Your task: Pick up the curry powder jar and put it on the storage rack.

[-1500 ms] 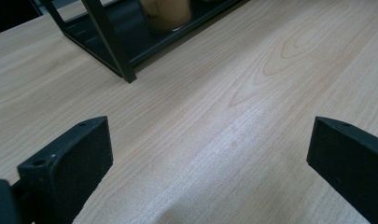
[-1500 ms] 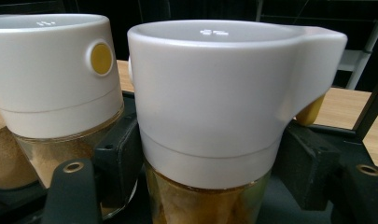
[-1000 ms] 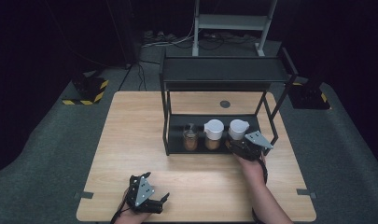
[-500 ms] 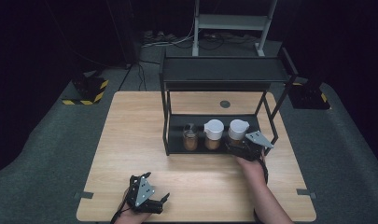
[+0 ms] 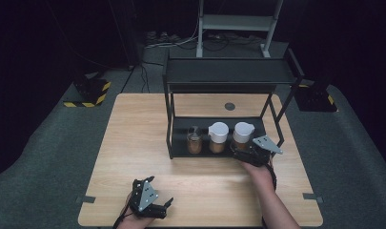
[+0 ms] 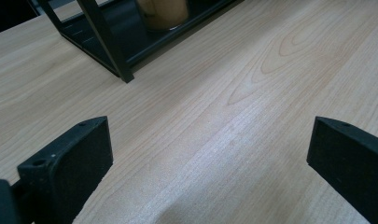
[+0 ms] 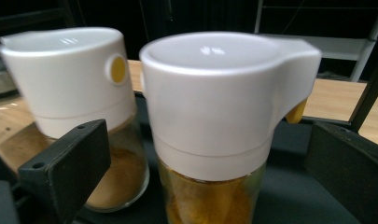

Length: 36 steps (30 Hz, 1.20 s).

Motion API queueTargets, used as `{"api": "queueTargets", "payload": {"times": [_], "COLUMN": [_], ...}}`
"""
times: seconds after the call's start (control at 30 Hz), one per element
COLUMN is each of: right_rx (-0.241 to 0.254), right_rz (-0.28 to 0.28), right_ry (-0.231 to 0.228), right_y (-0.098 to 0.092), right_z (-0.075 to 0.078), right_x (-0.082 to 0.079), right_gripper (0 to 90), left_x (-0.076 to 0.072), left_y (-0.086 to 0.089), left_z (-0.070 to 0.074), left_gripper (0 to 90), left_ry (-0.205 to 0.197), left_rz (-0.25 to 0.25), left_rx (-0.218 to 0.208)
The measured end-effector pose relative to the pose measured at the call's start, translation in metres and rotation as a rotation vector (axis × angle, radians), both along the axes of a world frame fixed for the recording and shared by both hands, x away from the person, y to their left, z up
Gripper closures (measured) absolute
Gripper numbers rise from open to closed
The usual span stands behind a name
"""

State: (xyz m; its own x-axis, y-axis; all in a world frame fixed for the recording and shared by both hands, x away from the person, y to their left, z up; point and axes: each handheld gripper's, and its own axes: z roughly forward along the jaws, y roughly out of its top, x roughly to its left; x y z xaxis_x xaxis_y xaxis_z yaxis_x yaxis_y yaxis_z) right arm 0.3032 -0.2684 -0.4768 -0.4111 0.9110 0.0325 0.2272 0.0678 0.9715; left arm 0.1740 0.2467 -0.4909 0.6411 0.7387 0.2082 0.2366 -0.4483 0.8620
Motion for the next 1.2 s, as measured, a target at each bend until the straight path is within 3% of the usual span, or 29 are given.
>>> {"api": "queueTargets", "payload": {"times": [0.33,0.57,0.83,1.17,1.2], "right_rx": [-0.003,-0.017,-0.079,-0.146,-0.175], "right_rz": [0.018,0.032,0.065,0.076,0.073], "right_ry": [-0.015,-0.026,-0.051,-0.033,-0.031], "right_y": [-0.005,-0.012,-0.018,-0.025,-0.026], "right_z": [0.010,0.015,0.016,0.009,0.007], "right_x": [-0.024,-0.050,-0.082,-0.112,-0.117], "right_gripper": [0.0,0.0,0.0,0.0,0.0], "left_x": [0.000,0.001,0.000,0.000,0.000], "left_y": [-0.001,-0.002,-0.003,-0.004,-0.004], "left_z": [0.001,0.001,0.001,0.001,0.001], "left_gripper": [0.4,0.4,0.4,0.4,0.4], "left_ry": [0.000,0.002,0.001,0.000,0.000], "left_rz": [-0.002,0.000,0.001,0.006,0.007], "left_rx": [0.010,0.013,0.021,0.020,0.020]}}
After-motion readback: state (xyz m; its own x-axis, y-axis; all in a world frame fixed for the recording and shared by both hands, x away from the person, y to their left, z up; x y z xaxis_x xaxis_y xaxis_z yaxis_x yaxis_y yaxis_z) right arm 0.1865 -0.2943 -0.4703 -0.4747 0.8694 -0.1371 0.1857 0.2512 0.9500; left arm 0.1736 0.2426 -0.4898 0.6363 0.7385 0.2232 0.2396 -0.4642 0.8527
